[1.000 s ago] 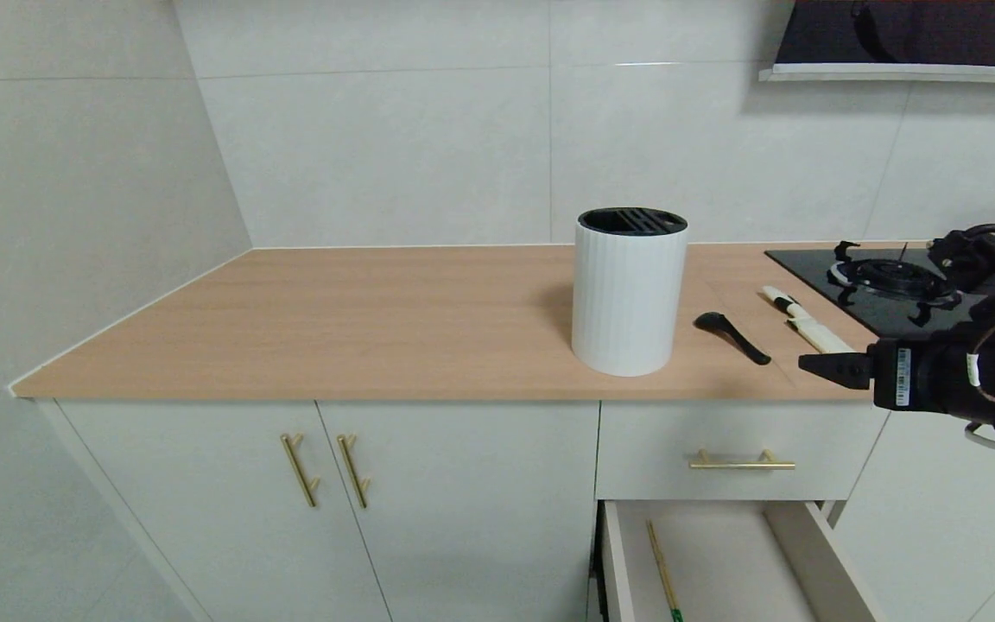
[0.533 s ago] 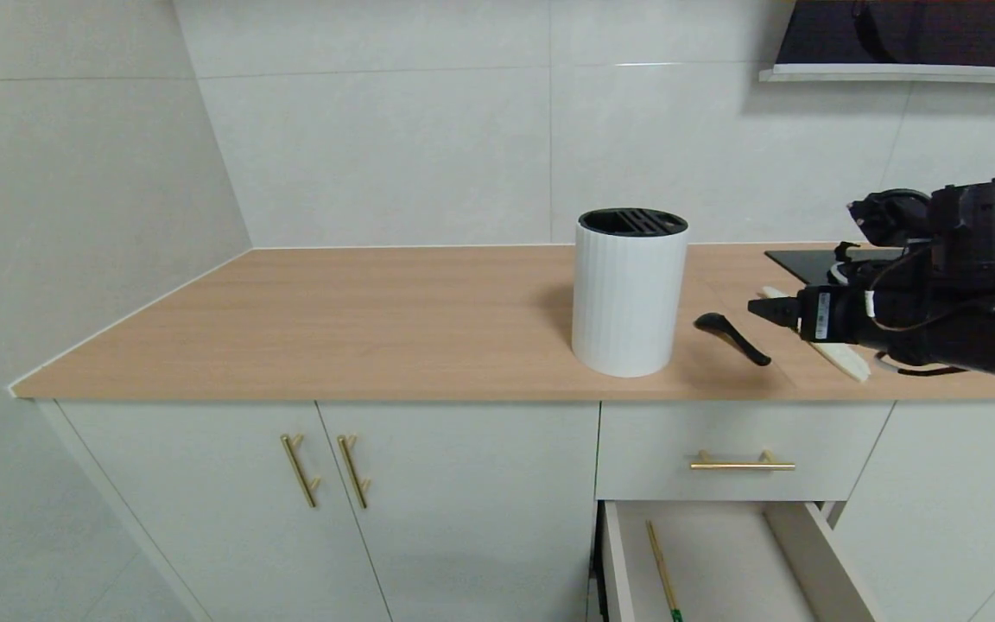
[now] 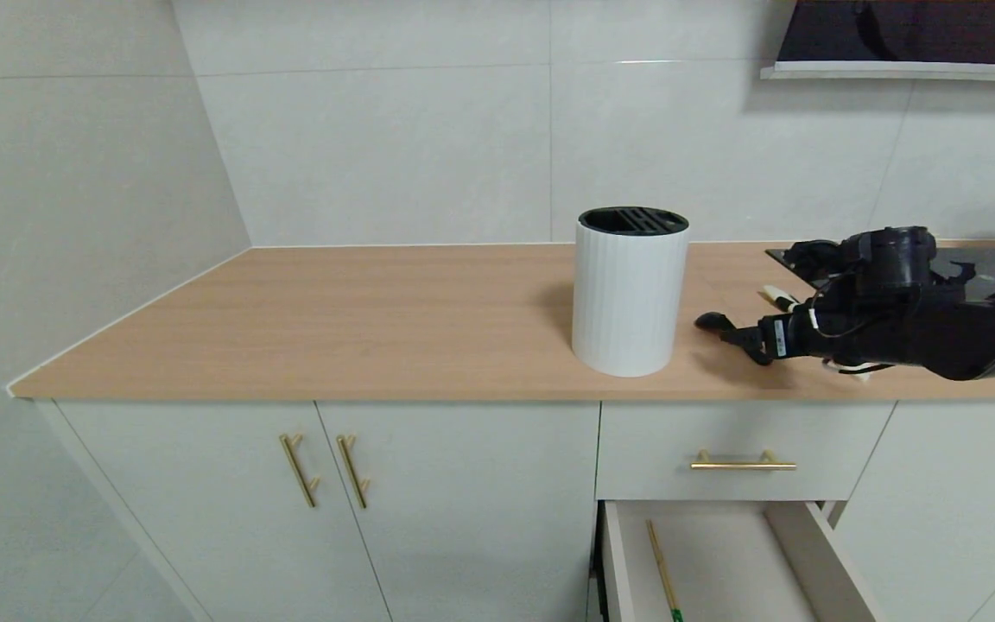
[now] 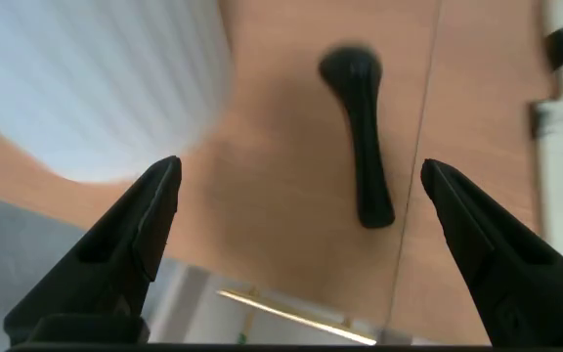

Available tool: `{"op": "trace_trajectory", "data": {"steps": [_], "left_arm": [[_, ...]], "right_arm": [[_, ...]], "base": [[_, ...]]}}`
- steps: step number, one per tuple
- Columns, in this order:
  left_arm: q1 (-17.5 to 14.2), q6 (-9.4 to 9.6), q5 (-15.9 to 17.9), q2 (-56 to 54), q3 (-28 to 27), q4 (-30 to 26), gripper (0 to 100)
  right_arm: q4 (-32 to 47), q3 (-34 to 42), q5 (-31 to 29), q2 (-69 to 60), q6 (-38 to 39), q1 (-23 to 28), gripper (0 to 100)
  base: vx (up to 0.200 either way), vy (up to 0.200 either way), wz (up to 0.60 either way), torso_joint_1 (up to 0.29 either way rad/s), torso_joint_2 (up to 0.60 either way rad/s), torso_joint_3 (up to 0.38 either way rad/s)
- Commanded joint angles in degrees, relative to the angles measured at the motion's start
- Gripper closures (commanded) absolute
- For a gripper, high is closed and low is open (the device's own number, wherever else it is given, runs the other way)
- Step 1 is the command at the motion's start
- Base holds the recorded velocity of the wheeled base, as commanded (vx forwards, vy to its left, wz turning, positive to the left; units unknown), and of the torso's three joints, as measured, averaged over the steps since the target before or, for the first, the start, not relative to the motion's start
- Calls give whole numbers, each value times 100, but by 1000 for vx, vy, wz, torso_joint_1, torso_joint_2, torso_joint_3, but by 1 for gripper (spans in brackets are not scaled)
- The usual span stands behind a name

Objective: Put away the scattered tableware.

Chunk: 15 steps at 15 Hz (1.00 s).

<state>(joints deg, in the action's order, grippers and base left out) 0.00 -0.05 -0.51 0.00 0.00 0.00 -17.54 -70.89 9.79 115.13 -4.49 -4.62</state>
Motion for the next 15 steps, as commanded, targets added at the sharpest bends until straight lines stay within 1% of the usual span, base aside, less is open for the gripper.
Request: {"op": "trace_trajectory", "data": {"steps": [1, 5, 10, 12, 15], "left_arm": [[0, 5, -2, 9, 0, 0, 0], [0, -4, -2, 0, 0, 0, 0], [0, -4, -2, 9, 0, 0, 0], [0, -4, -2, 9, 0, 0, 0], [0, -4, -2, 9, 0, 0, 0]], "right_arm": [[-4, -92, 129, 396, -8, 163, 0], [-4, -162, 120, 502, -26, 172, 0], [-21, -171, 102, 730, -298, 163, 0], [-452, -153, 85, 950, -360, 137, 0], [-513, -171, 85, 994, -360, 119, 0]], "base": [[0, 0, 0, 0, 0, 0], [0, 0, 0, 0, 0, 0], [0, 0, 0, 0, 0, 0], [0, 0, 0, 0, 0, 0], [0, 0, 0, 0, 0, 0]]}}
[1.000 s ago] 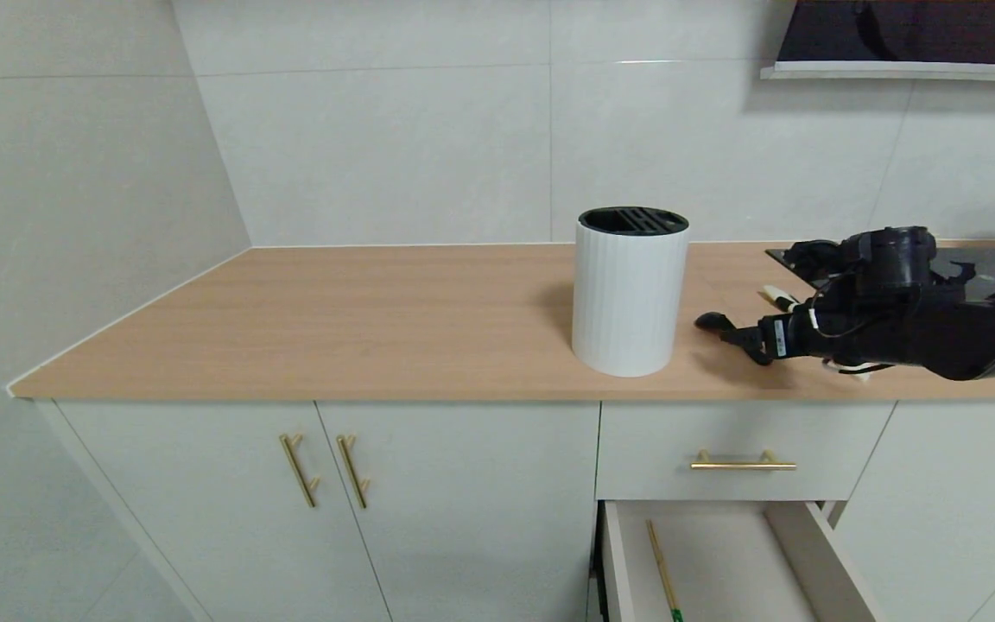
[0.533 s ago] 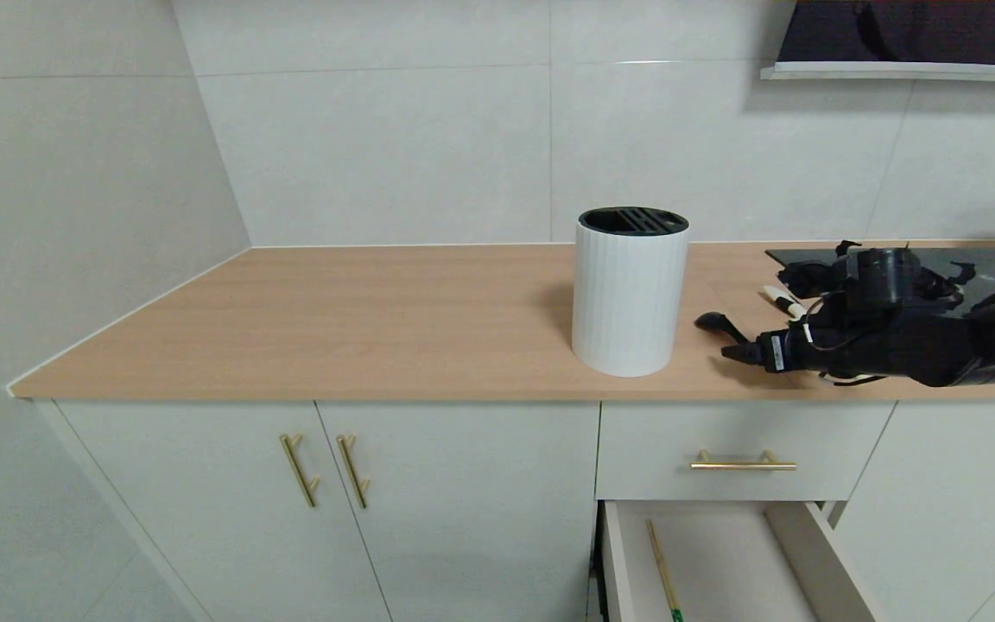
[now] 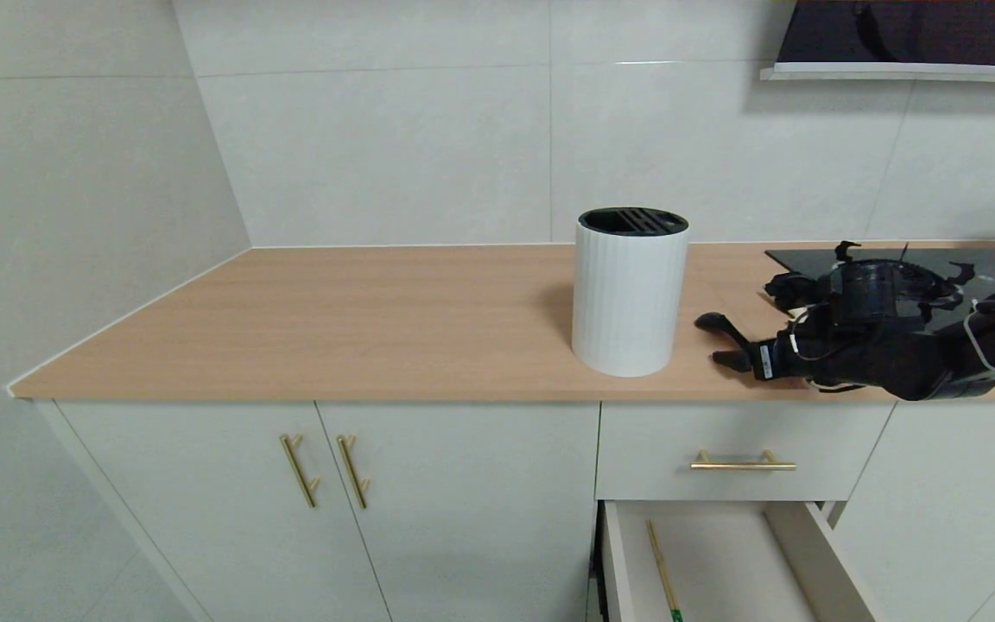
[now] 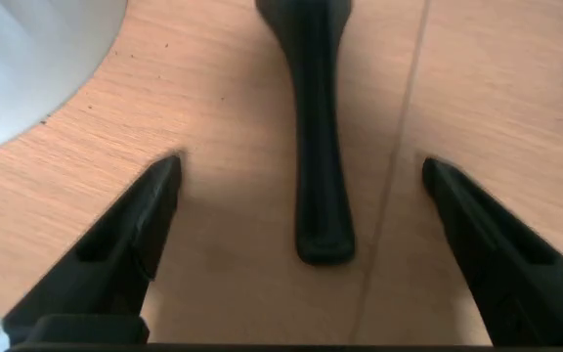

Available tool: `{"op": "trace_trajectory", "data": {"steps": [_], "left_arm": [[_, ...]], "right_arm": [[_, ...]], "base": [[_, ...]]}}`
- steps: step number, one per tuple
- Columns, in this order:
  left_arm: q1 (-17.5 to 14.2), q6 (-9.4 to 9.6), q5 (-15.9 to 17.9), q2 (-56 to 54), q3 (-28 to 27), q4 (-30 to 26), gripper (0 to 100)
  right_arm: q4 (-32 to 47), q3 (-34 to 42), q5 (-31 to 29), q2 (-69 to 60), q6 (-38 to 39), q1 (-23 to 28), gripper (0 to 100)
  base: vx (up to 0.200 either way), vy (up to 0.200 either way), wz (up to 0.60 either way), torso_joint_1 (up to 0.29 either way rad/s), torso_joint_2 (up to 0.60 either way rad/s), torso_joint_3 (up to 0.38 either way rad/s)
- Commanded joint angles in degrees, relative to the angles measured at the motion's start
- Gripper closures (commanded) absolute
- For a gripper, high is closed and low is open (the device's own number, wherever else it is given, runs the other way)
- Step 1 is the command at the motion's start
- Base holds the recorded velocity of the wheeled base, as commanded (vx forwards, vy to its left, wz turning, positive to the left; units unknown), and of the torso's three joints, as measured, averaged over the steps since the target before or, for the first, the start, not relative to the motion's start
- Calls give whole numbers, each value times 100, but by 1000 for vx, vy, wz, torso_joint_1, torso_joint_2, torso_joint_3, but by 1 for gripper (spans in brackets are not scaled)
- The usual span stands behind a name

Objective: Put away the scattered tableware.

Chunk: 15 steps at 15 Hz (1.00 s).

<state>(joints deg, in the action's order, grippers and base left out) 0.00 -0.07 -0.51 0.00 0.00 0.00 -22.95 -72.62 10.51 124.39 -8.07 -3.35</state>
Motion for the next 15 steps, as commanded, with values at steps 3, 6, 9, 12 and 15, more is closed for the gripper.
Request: {"op": "trace_trajectory", "data": {"steps": [3, 6, 9, 12, 15], "left_arm": [[0, -1, -2, 9, 0, 0, 0], [0, -1, -2, 9, 0, 0, 0], [0, -1, -2, 9, 0, 0, 0], [0, -1, -2, 9, 0, 0, 0], [0, -1, -2, 9, 0, 0, 0]], "right_arm": [[28, -33, -14, 59, 25, -8, 100], [28, -103, -14, 68, 42, -43, 100], [37, -130, -31, 59, 113, -43, 100], [72, -191, -330, -29, 376, -87, 100], [722, 29, -603, -811, 992, -227, 100]], "base": [[0, 0, 0, 0, 0, 0], [0, 0, 0, 0, 0, 0], [0, 0, 0, 0, 0, 0], [0, 0, 0, 0, 0, 0], [0, 0, 0, 0, 0, 0]]}}
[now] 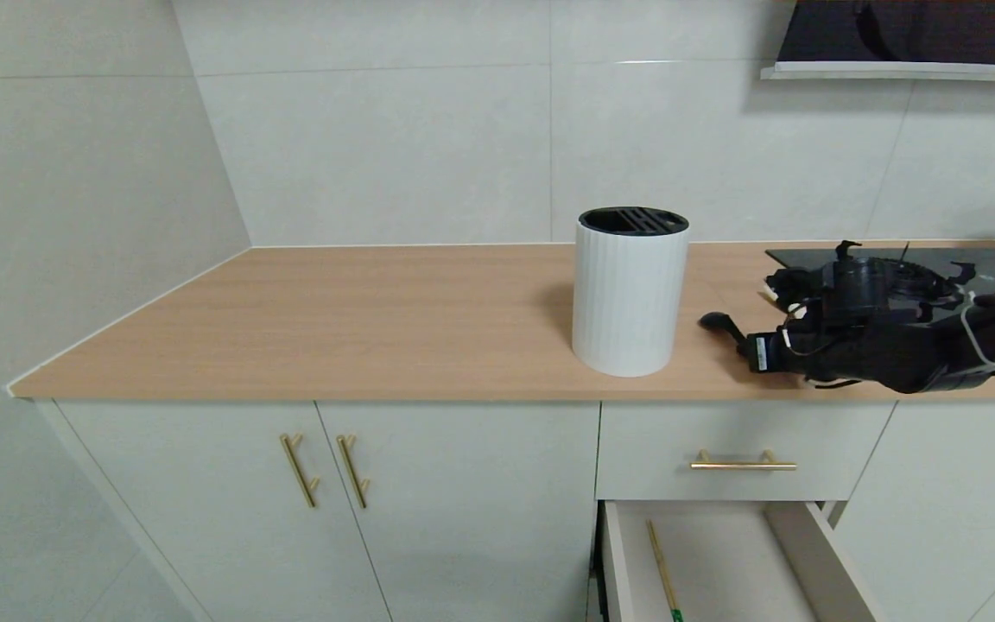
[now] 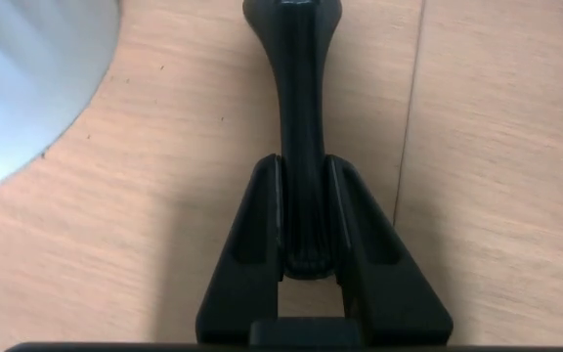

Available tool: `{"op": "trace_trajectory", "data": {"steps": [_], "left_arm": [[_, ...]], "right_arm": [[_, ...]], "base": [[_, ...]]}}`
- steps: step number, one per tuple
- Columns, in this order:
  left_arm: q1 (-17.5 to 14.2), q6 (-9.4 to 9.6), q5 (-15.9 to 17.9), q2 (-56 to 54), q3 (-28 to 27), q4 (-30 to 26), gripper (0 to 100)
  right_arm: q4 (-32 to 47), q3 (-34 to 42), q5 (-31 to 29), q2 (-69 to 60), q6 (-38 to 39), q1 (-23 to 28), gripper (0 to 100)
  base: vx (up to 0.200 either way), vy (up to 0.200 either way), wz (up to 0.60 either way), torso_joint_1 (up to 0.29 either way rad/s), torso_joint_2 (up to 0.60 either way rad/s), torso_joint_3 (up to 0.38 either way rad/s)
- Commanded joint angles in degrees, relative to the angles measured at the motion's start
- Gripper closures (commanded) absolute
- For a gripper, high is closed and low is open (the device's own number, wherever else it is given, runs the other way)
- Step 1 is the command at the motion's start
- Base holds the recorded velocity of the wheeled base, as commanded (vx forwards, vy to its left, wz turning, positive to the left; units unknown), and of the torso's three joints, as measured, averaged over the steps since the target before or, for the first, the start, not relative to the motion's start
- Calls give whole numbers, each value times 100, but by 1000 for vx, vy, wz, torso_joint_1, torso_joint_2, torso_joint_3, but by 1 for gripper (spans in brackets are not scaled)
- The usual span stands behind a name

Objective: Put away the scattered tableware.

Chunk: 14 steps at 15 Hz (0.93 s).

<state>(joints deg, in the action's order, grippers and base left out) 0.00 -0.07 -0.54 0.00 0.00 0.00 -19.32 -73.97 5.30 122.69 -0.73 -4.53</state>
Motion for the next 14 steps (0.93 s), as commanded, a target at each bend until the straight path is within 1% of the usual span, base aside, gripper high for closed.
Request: {"op": "trace_trajectory", "data": {"steps": [1, 3, 5, 6, 7, 10, 12, 14], "left_arm": [[0, -1, 1, 0, 0, 0, 0], [0, -1, 1, 9, 0, 0, 0], [0, -1, 1, 9, 0, 0, 0], [0, -1, 1, 9, 0, 0, 0], [0, -1, 1, 9, 0, 0, 0], [0, -1, 1, 9, 0, 0, 0], [0, -1, 1, 9, 0, 0, 0], [0, -1, 1, 9, 0, 0, 0]], "right_arm": [[834, 340, -117, -1071, 477, -179, 100], [1519, 559, -249, -1818, 847, -214, 100], [1959, 1008, -355, -2565, 1128, -214, 100], [2003, 1122, -355, -2689, 1145, -214, 100], [1994, 1658, -302, -3128, 1119, -214, 100], [1994, 2475, -363, -3655, 1119, -223, 100], [1994, 2827, -363, -3752, 1110, -214, 100], [1976, 3003, -355, -3647, 1084, -214, 100]], "base": [[0, 0, 0, 0, 0, 0], [0, 0, 0, 0, 0, 0], [0, 0, 0, 0, 0, 0], [0, 0, 0, 0, 0, 0], [0, 0, 0, 0, 0, 0], [0, 0, 0, 0, 0, 0], [0, 0, 0, 0, 0, 0], [0, 0, 0, 0, 0, 0]]}}
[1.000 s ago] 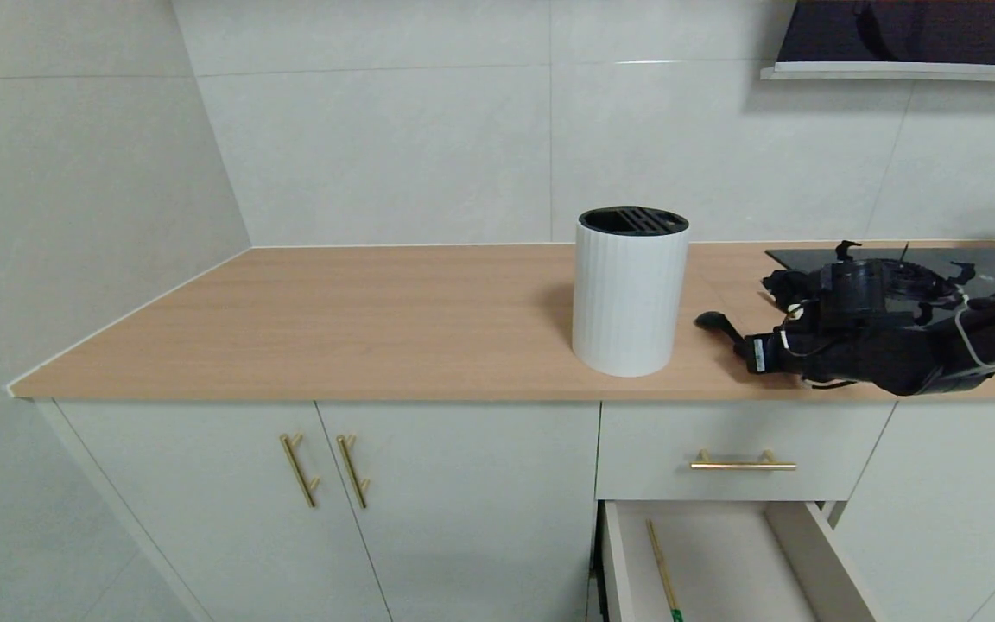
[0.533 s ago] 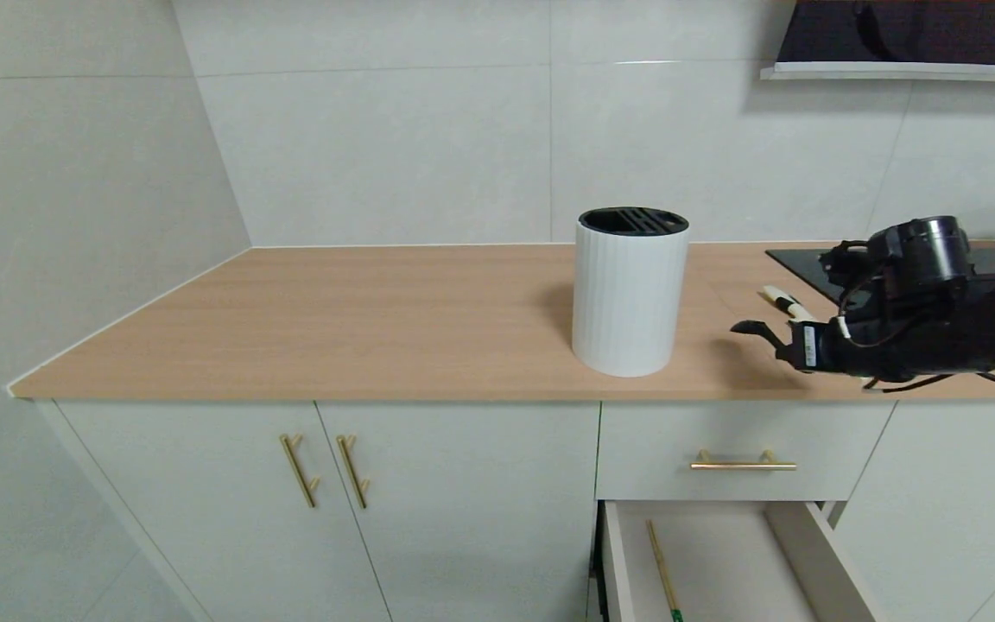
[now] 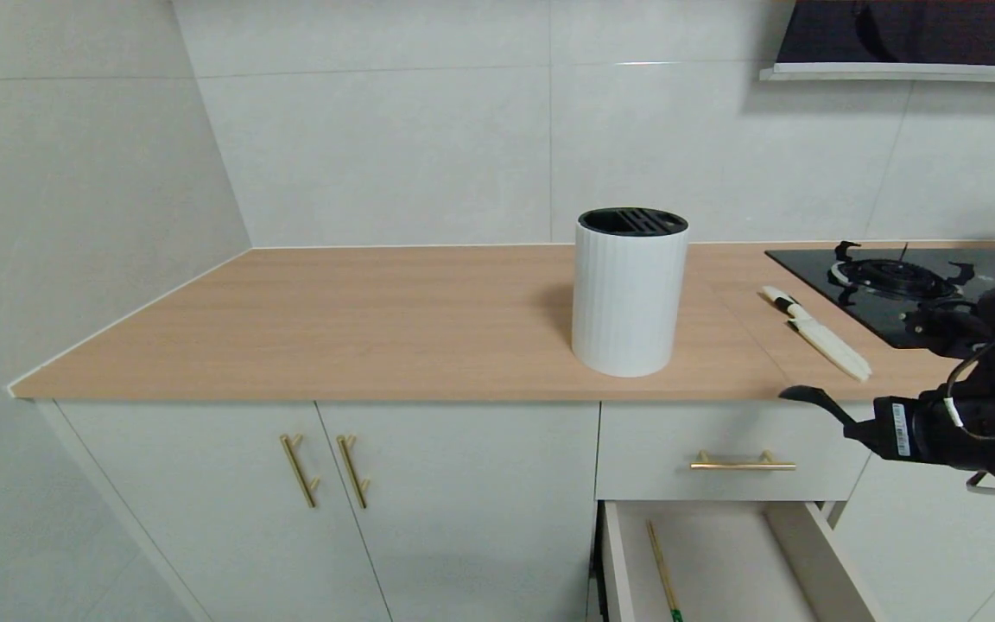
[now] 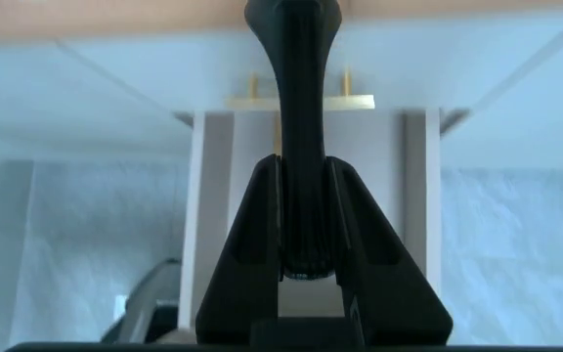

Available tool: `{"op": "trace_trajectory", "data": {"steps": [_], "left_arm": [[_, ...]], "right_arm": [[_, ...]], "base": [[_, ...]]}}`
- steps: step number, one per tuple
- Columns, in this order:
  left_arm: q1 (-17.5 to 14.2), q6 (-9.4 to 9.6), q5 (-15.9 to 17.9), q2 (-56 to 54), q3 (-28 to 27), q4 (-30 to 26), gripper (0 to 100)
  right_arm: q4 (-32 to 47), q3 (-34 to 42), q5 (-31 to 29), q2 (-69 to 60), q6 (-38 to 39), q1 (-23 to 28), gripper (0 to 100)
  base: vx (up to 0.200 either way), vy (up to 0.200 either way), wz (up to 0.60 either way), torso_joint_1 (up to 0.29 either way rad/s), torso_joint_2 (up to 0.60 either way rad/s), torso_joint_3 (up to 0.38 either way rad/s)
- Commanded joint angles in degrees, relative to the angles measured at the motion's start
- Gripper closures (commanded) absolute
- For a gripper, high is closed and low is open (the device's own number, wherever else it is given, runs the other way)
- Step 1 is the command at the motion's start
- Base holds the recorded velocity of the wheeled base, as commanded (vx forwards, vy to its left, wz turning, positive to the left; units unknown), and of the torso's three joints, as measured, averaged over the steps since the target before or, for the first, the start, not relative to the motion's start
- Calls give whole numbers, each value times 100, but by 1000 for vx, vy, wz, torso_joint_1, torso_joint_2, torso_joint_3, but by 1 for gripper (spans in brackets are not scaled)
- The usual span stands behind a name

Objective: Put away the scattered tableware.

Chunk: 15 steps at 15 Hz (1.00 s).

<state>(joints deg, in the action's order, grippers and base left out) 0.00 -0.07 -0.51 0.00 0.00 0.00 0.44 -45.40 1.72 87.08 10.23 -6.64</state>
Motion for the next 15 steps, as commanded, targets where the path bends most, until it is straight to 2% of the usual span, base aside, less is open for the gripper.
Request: {"op": "trace_trajectory", "data": {"steps": [1, 6, 15], "left_arm": [[0, -1, -2, 9, 0, 0, 0], [0, -1, 7, 9, 0, 0, 0], [0, -1, -2, 9, 0, 0, 0]], "right_arm": [[0, 180, 13, -15, -74, -4, 100], [-9, 286, 21, 257, -197, -65, 100], [-9, 365, 21, 450, -241, -65, 100]], "base": [[0, 0, 0, 0, 0, 0], [0, 0, 0, -18, 40, 25], [0, 0, 0, -168, 446, 268]]}}
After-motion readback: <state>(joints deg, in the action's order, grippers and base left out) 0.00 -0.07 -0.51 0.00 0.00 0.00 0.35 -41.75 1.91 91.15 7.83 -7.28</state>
